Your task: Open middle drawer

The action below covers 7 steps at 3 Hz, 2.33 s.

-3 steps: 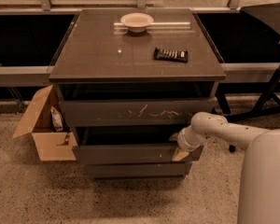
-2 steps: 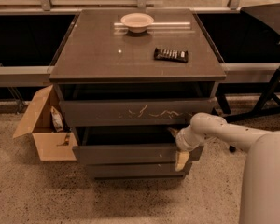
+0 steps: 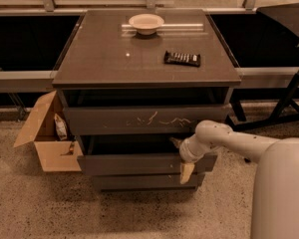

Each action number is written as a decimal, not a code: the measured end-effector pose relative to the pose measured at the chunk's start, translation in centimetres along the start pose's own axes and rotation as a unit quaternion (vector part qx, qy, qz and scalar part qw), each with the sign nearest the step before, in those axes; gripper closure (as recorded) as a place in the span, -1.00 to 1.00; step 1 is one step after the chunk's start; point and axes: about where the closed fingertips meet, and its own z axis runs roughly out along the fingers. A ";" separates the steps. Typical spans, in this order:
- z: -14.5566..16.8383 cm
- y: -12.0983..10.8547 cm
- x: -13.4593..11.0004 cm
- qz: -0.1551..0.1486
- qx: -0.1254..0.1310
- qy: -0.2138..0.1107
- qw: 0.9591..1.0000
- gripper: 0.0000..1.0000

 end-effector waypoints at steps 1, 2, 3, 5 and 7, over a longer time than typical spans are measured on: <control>1.1 1.0 -1.0 0.009 -0.020 -0.007 1.000 -0.49; 2.1 2.1 -2.1 0.012 -0.048 -0.015 0.999 -0.03; 0.8 3.0 -4.1 -0.007 -0.051 -0.028 0.998 0.43; -0.7 3.6 -5.8 -0.016 -0.041 -0.036 0.998 1.00; -0.7 3.6 -5.7 -0.016 -0.041 -0.037 0.998 0.04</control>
Offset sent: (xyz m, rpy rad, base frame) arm -0.0341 0.0370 -0.0203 0.0085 0.1599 0.0442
